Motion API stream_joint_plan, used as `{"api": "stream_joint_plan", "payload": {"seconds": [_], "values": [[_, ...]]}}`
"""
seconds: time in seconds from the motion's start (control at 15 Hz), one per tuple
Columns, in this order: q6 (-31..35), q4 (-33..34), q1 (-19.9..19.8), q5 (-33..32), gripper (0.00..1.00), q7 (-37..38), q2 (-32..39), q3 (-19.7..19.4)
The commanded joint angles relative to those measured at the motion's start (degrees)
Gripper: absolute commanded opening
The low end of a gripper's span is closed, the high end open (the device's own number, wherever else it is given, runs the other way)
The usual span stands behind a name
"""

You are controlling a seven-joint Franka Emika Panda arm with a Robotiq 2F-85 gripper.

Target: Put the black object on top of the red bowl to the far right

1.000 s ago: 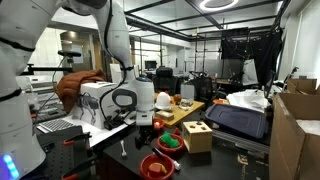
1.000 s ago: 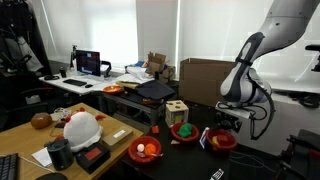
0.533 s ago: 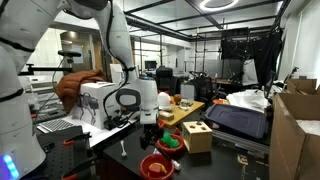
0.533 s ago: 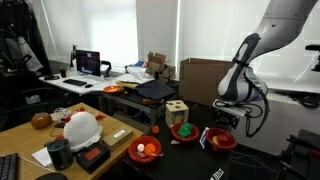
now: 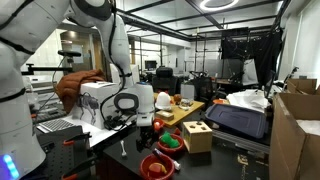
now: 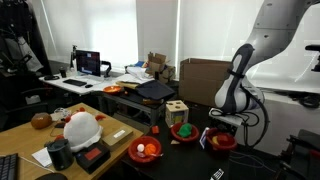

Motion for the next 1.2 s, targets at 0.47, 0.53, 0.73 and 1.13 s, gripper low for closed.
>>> {"api": "stream_joint_plan", "payload": {"seconds": [0.47, 0.53, 0.73, 1.13], "values": [[0.2, 1.0, 9.8, -5.3, 0.0, 13.1, 3.8, -8.4], [0.7, 0.9, 8.4, -5.5, 0.0, 13.0, 3.6, -7.6], [1.0, 1.4, 5.9, -6.2, 0.0, 12.9, 3.7, -6.8], [1.1, 3.9, 1.8, -7.6, 0.0, 12.6, 5.0, -4.4]]}}
